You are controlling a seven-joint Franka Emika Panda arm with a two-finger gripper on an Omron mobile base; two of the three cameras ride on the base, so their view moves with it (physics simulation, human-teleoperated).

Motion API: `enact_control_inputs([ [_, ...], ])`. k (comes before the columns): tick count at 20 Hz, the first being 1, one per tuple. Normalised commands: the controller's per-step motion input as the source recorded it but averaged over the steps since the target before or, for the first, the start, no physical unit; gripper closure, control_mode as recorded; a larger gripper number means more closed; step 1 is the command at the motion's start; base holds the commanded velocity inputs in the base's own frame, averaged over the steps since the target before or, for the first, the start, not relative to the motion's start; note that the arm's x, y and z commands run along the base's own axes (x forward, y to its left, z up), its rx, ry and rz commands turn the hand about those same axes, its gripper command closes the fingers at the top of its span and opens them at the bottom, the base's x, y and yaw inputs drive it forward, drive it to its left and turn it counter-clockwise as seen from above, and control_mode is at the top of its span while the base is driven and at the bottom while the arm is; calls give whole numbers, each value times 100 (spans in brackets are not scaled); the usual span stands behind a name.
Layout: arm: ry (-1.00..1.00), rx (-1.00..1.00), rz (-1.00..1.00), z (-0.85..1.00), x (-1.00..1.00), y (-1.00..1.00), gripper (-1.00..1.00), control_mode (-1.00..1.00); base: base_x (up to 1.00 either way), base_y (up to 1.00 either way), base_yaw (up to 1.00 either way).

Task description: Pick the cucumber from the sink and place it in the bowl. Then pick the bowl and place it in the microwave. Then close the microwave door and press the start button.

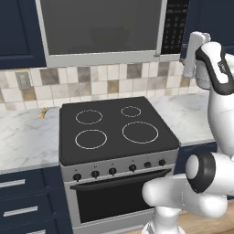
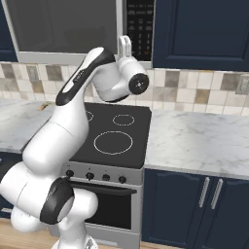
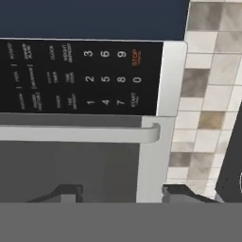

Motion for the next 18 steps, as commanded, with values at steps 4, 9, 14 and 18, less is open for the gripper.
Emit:
enact_control_inputs([
  [4,-19,0,0,-45,36,23,100,-100,0,0,0],
  [9,-5,2,-2,-6,45,0,100,-100,0,0,0],
  [14,0,4,-4,2,14,-10,100,-100,0,0,0],
  [18,0,4,0,13,0,-19,100,-100,0,0,0],
])
